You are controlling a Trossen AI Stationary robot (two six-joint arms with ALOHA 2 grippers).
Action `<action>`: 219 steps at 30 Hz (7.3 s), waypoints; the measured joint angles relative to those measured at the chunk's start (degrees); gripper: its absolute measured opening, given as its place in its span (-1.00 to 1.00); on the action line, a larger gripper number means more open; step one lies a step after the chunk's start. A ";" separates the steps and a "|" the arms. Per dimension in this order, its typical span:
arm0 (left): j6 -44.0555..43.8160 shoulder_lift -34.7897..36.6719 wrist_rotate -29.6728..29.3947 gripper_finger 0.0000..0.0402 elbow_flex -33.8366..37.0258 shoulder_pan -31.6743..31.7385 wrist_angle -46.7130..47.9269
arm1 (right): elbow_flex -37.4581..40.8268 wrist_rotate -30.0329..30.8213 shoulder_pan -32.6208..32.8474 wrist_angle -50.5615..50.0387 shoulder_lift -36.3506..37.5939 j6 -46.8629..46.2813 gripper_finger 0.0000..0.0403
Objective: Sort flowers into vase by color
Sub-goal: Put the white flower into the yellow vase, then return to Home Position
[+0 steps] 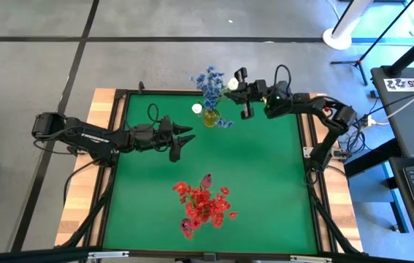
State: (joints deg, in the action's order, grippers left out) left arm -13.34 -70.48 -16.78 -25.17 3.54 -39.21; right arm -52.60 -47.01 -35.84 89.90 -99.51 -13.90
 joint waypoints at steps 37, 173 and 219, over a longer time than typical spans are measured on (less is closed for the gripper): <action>-0.25 0.02 0.66 -0.19 0.00 0.32 2.59 | -0.68 2.01 3.20 -3.85 -7.25 5.27 -1.00; -4.05 0.02 0.58 -0.19 0.04 0.30 7.79 | 0.04 -23.10 1.71 -85.26 22.52 33.91 0.33; -4.55 0.02 0.59 -0.19 0.00 0.31 11.36 | 0.04 2.60 2.06 -108.75 28.42 32.20 0.85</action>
State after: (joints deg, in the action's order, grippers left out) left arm -17.89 -70.46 -16.19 -25.17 3.85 -27.85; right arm -52.56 -44.40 -33.78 -18.85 -71.09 18.30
